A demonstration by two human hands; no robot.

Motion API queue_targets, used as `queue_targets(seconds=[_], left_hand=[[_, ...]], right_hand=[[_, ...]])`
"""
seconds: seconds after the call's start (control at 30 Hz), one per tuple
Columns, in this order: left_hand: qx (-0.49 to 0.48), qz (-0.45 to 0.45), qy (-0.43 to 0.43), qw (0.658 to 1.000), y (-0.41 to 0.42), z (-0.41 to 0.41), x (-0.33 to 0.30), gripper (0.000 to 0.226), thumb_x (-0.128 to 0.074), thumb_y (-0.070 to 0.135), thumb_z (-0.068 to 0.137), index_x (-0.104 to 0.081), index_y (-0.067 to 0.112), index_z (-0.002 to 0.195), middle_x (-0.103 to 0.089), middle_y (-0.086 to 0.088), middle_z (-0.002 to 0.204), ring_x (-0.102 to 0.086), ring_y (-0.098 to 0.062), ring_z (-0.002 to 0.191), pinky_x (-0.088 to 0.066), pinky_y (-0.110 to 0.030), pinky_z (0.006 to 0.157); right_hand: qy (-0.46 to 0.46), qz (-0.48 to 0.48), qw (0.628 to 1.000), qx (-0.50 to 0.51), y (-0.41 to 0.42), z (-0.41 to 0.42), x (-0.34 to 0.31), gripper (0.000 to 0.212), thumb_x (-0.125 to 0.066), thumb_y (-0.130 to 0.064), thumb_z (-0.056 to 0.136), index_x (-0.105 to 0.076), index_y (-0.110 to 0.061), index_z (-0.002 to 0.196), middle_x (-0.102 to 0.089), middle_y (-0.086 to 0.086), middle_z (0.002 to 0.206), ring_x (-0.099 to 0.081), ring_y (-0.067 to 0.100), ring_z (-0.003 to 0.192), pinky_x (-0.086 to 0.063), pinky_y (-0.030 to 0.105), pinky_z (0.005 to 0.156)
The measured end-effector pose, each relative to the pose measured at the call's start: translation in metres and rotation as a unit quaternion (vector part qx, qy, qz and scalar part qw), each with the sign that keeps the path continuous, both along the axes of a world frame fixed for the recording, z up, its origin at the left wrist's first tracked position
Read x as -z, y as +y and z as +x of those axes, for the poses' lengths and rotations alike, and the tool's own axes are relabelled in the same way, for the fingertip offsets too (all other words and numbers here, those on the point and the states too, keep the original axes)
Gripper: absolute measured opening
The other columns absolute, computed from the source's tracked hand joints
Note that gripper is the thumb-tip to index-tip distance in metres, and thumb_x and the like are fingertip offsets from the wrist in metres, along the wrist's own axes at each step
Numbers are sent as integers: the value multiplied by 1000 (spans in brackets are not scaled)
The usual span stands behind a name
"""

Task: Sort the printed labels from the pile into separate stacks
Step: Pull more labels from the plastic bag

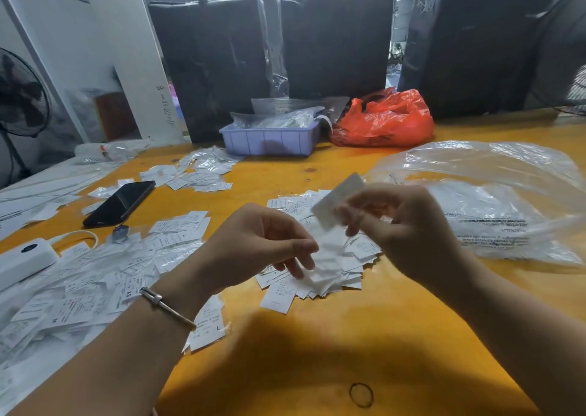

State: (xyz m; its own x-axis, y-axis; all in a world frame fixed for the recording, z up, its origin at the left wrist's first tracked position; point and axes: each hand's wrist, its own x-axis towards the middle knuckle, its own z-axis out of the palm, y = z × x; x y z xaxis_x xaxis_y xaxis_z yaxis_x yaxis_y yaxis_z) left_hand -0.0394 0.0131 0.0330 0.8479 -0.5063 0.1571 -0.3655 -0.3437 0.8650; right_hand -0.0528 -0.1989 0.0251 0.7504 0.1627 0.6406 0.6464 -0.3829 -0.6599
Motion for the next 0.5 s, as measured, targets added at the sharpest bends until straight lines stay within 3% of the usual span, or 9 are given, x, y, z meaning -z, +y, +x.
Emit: queue_targets(seconds=[0.07, 0.17, 0.23, 0.37, 0.5], left_hand=[[3, -11, -11, 1000, 0, 0, -1, 22, -72, 26, 76, -76, 6, 85, -75, -11, 77, -72, -24, 66, -54, -22, 58], [7, -28, -20, 999, 1, 0, -1, 22, -75, 27, 73, -76, 7, 83, -75, -11, 75, -71, -22, 65, -55, -23, 59], [6, -33, -22, 999, 2, 0, -1, 23, -76, 28, 71, -76, 8, 82, -74, -11, 74, -71, -22, 64, -55, -22, 59], [10, -43, -20, 999, 2, -1, -1, 20, -77, 25, 70, -77, 8, 81, -74, -12, 75, -71, -22, 64, -54, -21, 58], [6, -40, -22, 999, 1, -2, -2, 24, -78, 27, 68, -76, 7, 83, -75, -12, 75, -71, -23, 64, -55, -22, 59]], right_hand=[[-28, 80, 996, 23, -1, -1, -4, 25, -67, 0, 85, -70, -11, 107, -71, 4, 86, -68, 12, 68, -58, 33, 62], [-66, 101, 993, 17, -2, -6, -6, 54, -69, -3, 84, -50, -21, 132, -69, 2, 96, -70, 10, 79, -58, 21, 65], [-81, 86, 993, 13, 1, -9, -6, 52, -72, -6, 83, -49, -18, 128, -70, -3, 96, -70, 7, 83, -59, 24, 64], [-136, 9, 989, 49, 5, -10, -6, 22, -75, -7, 80, -56, -15, 88, -60, -23, 90, -62, -4, 82, -55, 21, 61], [-149, -10, 986, 76, 3, -8, -6, 20, -74, -9, 81, -56, -17, 85, -60, -22, 89, -59, -2, 81, -53, 21, 58]])
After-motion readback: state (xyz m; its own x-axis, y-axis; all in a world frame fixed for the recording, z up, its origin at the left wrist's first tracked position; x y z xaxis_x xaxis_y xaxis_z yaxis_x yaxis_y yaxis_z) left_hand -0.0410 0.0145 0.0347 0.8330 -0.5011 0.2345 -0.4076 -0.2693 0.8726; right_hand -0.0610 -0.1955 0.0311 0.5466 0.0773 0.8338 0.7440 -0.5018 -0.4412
